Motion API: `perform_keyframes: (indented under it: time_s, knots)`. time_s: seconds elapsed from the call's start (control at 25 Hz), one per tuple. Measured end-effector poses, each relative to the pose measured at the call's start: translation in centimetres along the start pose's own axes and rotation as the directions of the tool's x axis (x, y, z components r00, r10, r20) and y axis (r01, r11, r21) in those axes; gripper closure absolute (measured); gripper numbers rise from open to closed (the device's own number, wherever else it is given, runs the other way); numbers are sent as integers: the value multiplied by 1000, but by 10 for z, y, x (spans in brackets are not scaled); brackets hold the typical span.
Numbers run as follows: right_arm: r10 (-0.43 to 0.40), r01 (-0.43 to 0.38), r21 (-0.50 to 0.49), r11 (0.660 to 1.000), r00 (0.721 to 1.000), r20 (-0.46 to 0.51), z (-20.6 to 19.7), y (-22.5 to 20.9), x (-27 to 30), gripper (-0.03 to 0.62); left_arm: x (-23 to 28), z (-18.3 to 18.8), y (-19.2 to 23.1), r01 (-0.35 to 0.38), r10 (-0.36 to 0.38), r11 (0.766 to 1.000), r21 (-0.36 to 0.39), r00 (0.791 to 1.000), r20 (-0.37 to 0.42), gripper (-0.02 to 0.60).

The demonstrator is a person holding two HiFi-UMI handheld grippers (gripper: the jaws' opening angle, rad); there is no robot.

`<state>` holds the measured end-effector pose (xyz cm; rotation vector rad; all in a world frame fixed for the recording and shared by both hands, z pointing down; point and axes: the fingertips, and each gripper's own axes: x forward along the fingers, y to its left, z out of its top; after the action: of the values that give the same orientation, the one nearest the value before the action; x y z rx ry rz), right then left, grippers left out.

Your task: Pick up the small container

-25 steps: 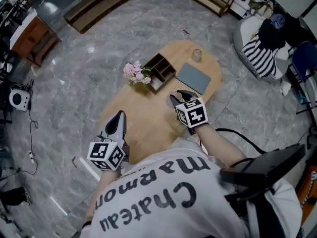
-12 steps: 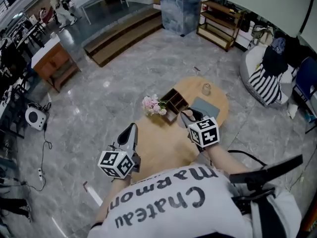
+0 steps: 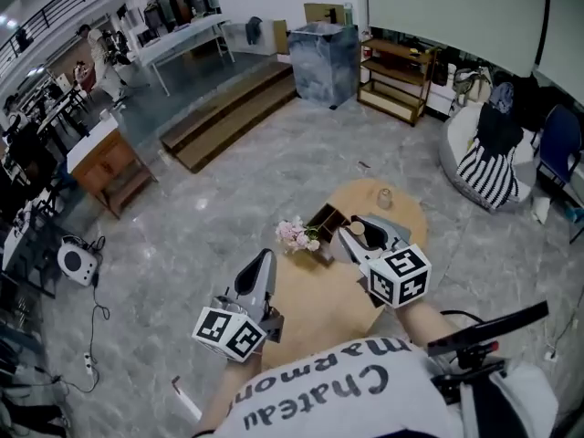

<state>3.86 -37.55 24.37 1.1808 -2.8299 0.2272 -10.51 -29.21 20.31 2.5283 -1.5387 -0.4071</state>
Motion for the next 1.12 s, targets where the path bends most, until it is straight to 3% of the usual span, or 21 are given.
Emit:
perform_keyframes:
  time_s: [0.12,0.32,0.64,0.88,1.0,1.12]
  knots:
    - [-13,12,14,1000,997,74,27,25,-14,459,-14,12,-14,90,-90,996,5,996,-10,568]
    - [-18,17,6,1000,992,127,45,79,-34,461,-57,22,-17,139,-139,990,18,990,-10,568]
    - [-27,22,41,999,991,133,27,168,-74,461,-139,28,-35,239,-240,971,9,971,18,568]
    - [-46,37,71,997,991,126,15,216,-101,461,-188,37,-40,231,-230,972,33,973,-17,568]
    - [-71,58,98,994,988,134,9,233,-118,461,-209,31,-36,182,-178,982,42,981,-82,568]
    - [-99,83,111,990,985,142,3,245,-132,461,-228,31,-31,124,-120,990,60,990,-73,568]
